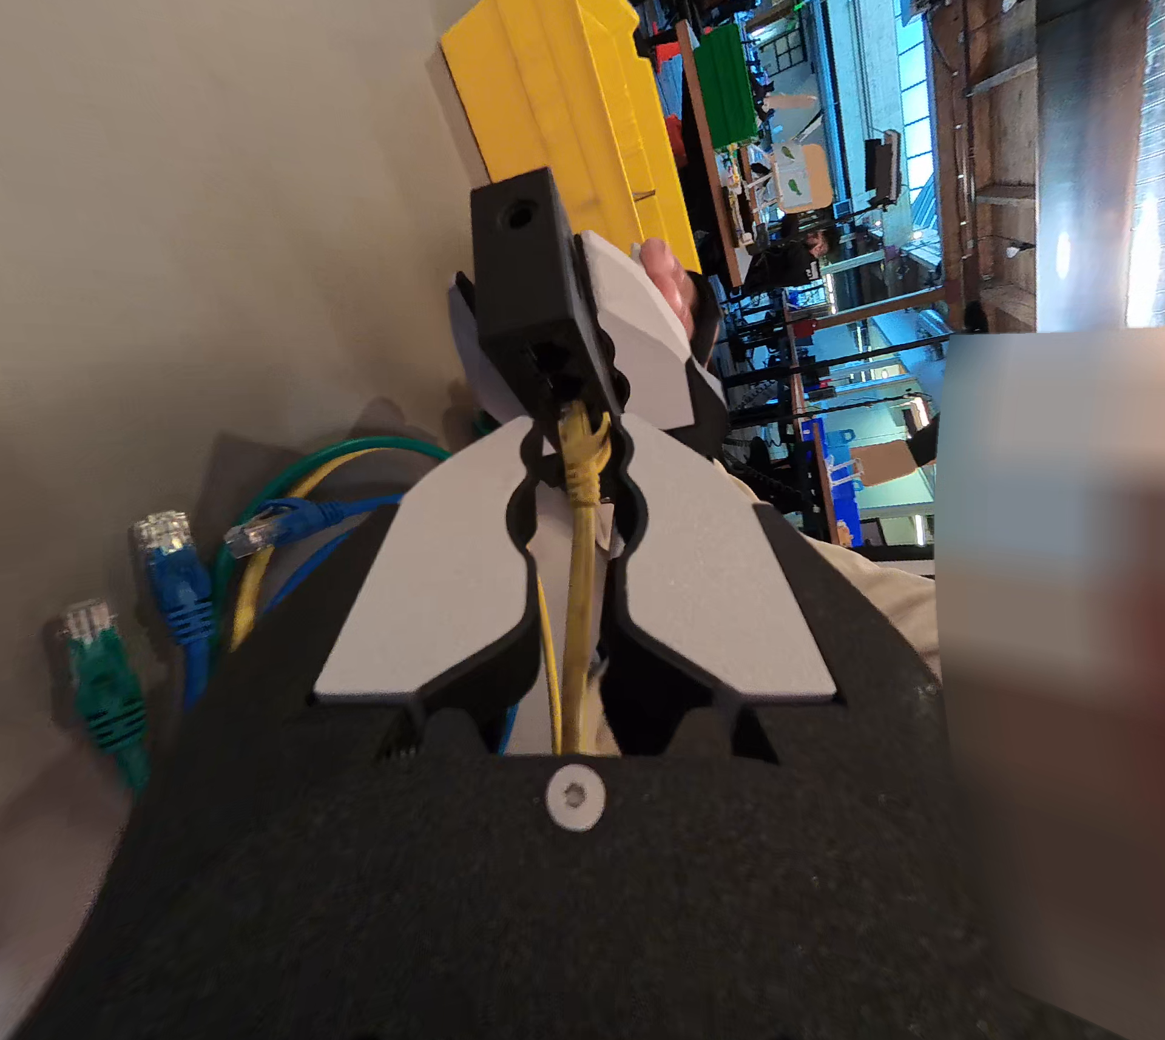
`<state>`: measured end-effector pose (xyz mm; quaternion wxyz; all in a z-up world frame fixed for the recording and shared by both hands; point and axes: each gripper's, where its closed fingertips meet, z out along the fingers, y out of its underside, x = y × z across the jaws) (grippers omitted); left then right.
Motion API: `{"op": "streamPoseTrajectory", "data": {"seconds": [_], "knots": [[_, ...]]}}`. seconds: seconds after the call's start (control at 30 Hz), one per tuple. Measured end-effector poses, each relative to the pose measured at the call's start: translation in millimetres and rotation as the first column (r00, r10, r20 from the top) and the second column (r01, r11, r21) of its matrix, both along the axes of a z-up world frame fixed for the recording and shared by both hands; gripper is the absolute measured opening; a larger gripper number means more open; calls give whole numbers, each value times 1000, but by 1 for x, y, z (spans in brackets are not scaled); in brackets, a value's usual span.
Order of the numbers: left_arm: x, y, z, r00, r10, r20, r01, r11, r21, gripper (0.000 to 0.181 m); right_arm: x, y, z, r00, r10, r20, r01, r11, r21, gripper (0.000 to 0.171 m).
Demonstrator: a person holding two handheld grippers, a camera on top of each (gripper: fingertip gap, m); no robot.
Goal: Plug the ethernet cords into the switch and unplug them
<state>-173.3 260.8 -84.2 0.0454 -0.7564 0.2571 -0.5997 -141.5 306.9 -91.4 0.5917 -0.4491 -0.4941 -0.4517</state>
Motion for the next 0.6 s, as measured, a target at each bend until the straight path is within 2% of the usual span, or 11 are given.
{"op": "streamPoseTrajectory", "data": {"seconds": [0.17, 0.37, 0.6], "knots": [[1, -4, -2, 1000, -24, -6, 24, 1000, -4, 15, -1, 0, -3, 1000, 4, 21, -4, 1000, 1, 38], [0, -9, -3, 995, -90, -35, 94, 987, 128, 15, 2, -1, -1, 1000, -17, -5, 17, 1000, -9, 38], [-1, -6, -8, 992, -116, -48, 123, 973, 193, 13, -1, -6, -2, 999, -27, -38, 25, 999, -39, 36]]}}
